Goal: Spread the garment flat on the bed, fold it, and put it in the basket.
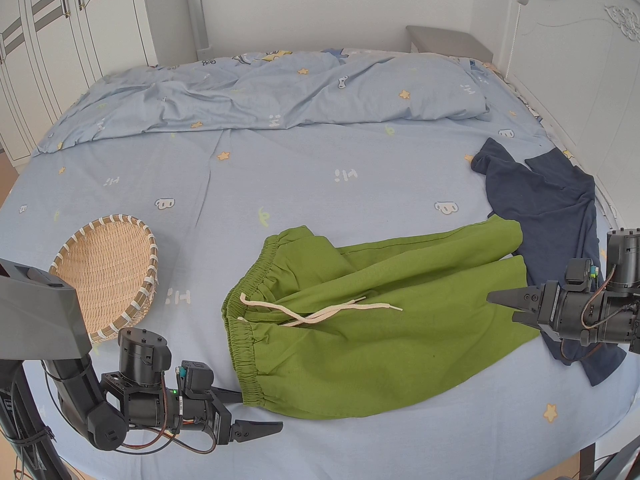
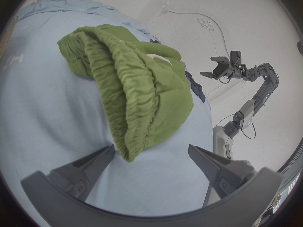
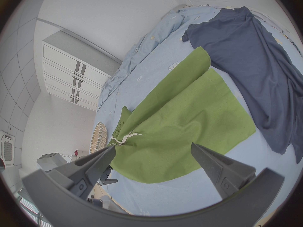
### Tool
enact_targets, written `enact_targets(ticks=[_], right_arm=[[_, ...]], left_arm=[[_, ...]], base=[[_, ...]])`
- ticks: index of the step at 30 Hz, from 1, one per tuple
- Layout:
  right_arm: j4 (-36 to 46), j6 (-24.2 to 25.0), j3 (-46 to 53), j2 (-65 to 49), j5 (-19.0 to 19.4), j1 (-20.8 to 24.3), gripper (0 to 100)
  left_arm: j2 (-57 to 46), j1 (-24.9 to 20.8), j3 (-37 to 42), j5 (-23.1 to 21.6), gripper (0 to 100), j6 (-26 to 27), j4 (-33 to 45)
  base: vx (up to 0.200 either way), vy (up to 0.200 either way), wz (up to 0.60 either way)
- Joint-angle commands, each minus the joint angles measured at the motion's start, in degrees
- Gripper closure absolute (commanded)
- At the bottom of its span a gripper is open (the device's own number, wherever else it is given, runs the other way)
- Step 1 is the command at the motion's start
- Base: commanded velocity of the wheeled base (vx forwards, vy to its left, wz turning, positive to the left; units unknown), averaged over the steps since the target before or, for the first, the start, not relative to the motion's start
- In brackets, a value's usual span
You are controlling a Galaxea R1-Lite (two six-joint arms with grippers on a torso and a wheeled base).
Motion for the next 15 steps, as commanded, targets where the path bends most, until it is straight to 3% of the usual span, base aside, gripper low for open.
enact_targets(ticks=[1, 10, 11, 15], right_arm=[[0.0, 0.0, 0.2, 1.1, 0.0, 0.2, 0], [-0.1, 0.0, 0.4, 1.5, 0.0, 0.4, 0], [-0.1, 0.0, 0.4, 1.8, 0.0, 0.4, 0], [-0.1, 0.0, 0.4, 2.1, 0.0, 0.3, 0]], left_arm=[[-0.4, 0.2, 0.2, 0.3, 0, -2.0, -3.2], [-0.9, 0.7, 1.0, 0.5, 0, -3.2, -5.7], [-0.9, 0.6, 1.2, 0.5, 100, -3.2, -5.8], [-1.6, 0.6, 1.3, 0.5, 100, -3.3, -5.8]], base=[[0.0, 0.0, 0.0], [0.0, 0.0, 0.0], [0.0, 0.0, 0.0], [0.0, 0.0, 0.0]])
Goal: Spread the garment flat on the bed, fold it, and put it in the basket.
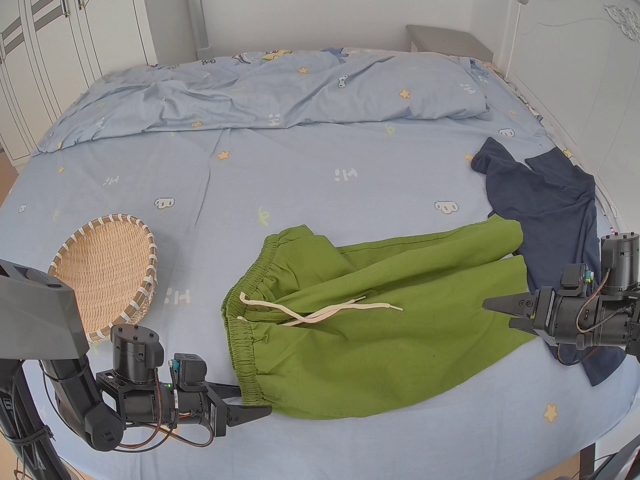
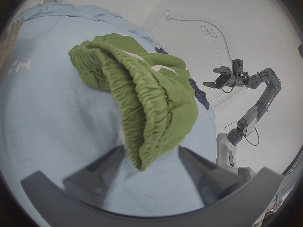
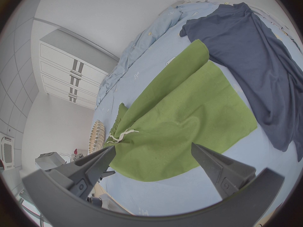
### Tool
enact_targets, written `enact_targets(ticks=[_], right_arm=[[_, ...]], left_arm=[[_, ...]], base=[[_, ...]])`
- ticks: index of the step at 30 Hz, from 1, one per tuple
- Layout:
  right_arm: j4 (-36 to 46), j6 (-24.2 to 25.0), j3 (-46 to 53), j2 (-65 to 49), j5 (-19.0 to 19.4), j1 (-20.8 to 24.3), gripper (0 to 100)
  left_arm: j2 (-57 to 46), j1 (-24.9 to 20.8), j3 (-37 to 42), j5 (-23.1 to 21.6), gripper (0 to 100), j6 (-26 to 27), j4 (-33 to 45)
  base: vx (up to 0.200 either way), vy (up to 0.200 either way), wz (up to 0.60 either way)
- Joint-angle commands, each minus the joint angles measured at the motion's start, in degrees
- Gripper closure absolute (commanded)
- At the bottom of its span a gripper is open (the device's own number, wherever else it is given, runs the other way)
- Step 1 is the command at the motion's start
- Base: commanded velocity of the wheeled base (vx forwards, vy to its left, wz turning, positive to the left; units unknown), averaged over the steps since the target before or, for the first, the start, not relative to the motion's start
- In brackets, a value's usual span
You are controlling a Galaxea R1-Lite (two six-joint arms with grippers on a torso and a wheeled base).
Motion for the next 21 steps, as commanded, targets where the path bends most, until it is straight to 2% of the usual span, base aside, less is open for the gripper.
enact_targets(ticks=[1, 8, 11, 13, 14, 15, 16, 17, 18, 19, 21], right_arm=[[0.0, 0.0, 0.0, 0.6, 0.0, 0.0, 0], [0.0, 0.0, -0.1, 0.5, 0.0, -0.1, 0], [0.0, 0.0, -0.2, 0.5, 0.1, -0.4, 0], [0.0, 0.0, -0.3, 0.4, 0.1, -0.6, 0], [0.1, 0.0, -0.4, 0.4, 0.1, -1.3, 0], [0.1, -0.1, -0.4, 0.4, 0.2, -1.4, 0], [0.2, -1.1, -0.3, 0.5, 0.3, -2.3, 0], [0.2, -1.1, -0.3, 0.5, 0.3, -2.3, 0], [0.3, -2.6, -0.2, 0.6, 0.3, -3.5, 0], [0.3, -2.7, -0.2, 0.6, 0.3, -3.6, 0], [0.7, -5.0, 0.4, 1.6, 1.5, -5.7, 0]], left_arm=[[-1.1, 0.0, 0.2, -0.2, 100, 0.0, -0.2], [-3.5, 0.4, 0.8, -0.2, 100, -0.5, 0.5], [-6.6, 1.0, 2.2, -0.3, 100, -5.1, 0.8], [-9.2, 1.2, 2.9, -0.4, 100, -10.0, 1.4], [-11.7, 1.6, 3.3, -0.7, 100, -14.3, 2.5], [-12.2, 1.8, 3.4, -0.9, 100, -15.3, 2.9], [-15.5, 3.2, 3.9, -1.5, 100, -19.4, 6.1], [-15.5, 3.2, 3.9, -1.5, 100, -19.4, 6.1], [-18.4, 3.9, 4.1, -2.8, 100, -21.3, 11.3], [-18.5, 4.0, 4.1, -2.9, 100, -21.4, 11.8], [-22.0, 6.2, 4.1, -5.6, 100, -21.6, 20.0]], base=[[0.0, 0.0, 0.0], [0.0, 0.0, 0.0], [0.0, 0.0, 0.0], [0.0, 0.0, 0.0], [0.0, 0.0, 0.0], [0.0, 0.0, 0.0], [0.0, 0.0, 0.0], [0.0, 0.0, 0.0], [0.0, 0.0, 0.0], [0.0, 0.0, 0.0], [0.0, 0.0, 0.0]])
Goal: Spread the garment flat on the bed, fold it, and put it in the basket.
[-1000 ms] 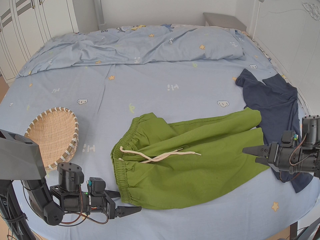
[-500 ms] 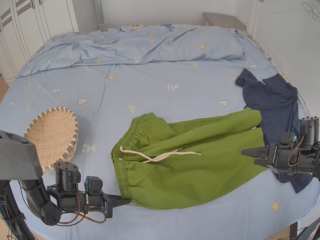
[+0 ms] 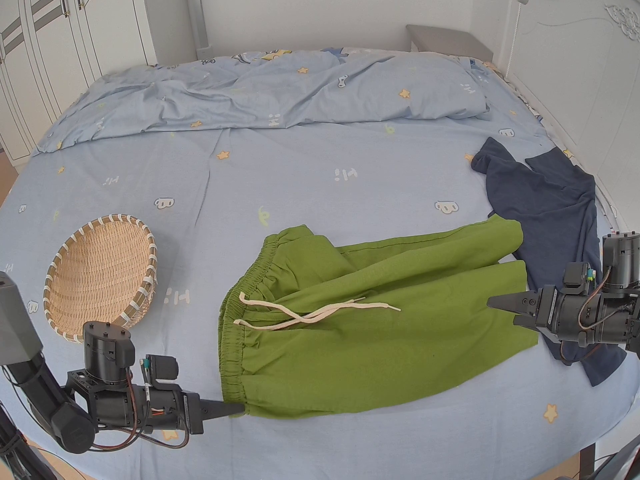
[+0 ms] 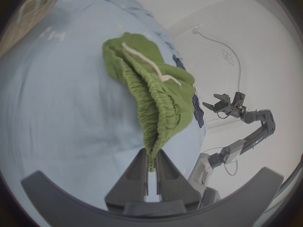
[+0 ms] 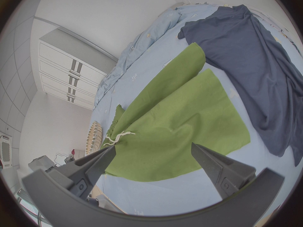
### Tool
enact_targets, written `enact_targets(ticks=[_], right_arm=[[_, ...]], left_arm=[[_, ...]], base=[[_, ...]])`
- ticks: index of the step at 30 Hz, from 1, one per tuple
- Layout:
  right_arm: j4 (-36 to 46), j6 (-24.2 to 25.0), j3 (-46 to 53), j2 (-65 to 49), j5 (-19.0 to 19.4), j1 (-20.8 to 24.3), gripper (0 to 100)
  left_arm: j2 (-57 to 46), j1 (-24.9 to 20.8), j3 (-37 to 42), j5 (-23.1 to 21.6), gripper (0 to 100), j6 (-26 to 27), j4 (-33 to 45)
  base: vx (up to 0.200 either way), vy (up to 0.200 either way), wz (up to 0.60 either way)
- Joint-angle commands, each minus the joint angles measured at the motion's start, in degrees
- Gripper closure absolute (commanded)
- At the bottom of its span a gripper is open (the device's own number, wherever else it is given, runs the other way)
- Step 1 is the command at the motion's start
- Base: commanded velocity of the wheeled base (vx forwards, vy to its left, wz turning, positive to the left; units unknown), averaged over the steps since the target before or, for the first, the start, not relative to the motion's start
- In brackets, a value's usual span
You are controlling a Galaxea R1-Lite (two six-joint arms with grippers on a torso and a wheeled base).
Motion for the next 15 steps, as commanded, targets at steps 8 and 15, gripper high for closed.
enact_targets(ticks=[8, 15], right_arm=[[2.8, -10.3, 2.8, 3.3, 8.4, -12.7, 0], [4.5, -19.1, 6.2, 7.3, 11.0, -18.1, 0]], left_arm=[[-16.6, 13.9, 0.7, -15.1, 100, -2.9, 22.5], [-16.2, 17.0, 0.9, -15.5, 100, -2.4, 22.5]], base=[[0.0, 0.0, 0.0], [0.0, 0.0, 0.0]])
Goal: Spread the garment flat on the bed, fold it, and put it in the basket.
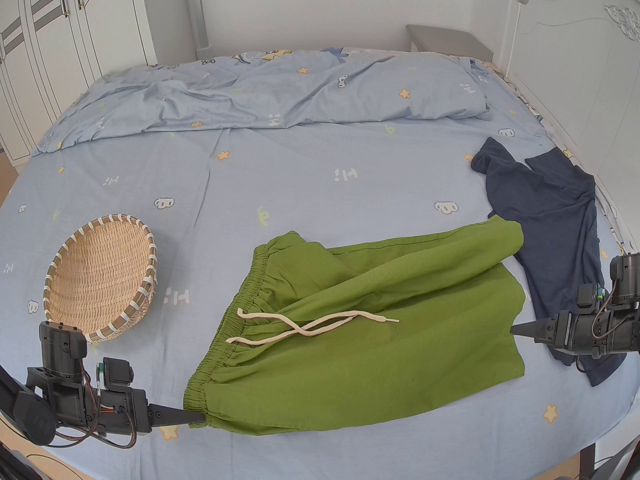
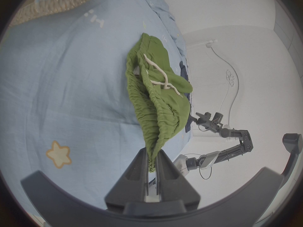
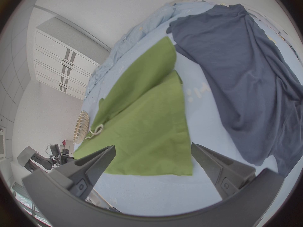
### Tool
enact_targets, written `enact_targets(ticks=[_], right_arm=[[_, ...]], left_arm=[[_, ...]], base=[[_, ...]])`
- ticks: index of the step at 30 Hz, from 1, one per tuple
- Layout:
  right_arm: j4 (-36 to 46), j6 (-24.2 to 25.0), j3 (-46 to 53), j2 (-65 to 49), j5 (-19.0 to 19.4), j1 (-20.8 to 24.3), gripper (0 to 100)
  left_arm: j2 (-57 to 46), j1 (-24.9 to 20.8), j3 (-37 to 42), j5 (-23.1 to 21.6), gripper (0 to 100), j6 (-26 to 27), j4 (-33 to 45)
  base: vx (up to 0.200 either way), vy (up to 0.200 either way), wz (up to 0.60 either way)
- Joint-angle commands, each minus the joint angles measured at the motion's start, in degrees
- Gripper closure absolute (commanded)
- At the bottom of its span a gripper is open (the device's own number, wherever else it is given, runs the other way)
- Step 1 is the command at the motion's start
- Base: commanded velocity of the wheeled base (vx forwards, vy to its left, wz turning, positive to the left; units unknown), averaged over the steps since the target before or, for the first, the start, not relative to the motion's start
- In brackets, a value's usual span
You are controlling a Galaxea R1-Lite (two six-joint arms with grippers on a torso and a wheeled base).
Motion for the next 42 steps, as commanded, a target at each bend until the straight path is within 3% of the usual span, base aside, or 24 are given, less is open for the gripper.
enact_targets(ticks=[1, 8, 13, 22, 34, 42], right_arm=[[0.6, -3.5, 2.9, 4.6, 2.6, -4.4, 0], [0.6, -6.1, 5.0, 9.5, 4.5, -4.0, 0], [0.6, -5.7, 5.1, 11.1, 8.8, -4.2, 0], [2.1, -5.2, 4.4, 12.7, 12.7, -4.5, 0], [2.1, 0.1, 0.1, 18.7, 19.9, -6.6, 0], [2.1, 1.8, -0.7, 19.4, 21.1, -6.7, 0]], left_arm=[[-2.2, 3.0, 0.1, -0.7, 100, 0.2, 0.3], [-1.8, 3.1, 0.1, -0.7, 100, 0.3, 0.2], [-1.7, 3.0, 0.1, -0.7, 100, 0.3, 0.2], [-1.9, 3.0, 0.1, -0.7, 100, 0.3, 0.2], [-1.9, 3.0, 0.2, -0.8, 100, 0.3, 0.2], [-2.0, 3.1, 0.3, -0.8, 100, 0.3, 0.2]], base=[[0.0, 0.0, 0.0], [0.0, 0.0, 0.0], [0.0, 0.0, 0.0], [0.0, 0.0, 0.0], [0.0, 0.0, 0.0], [0.0, 0.0, 0.0]])
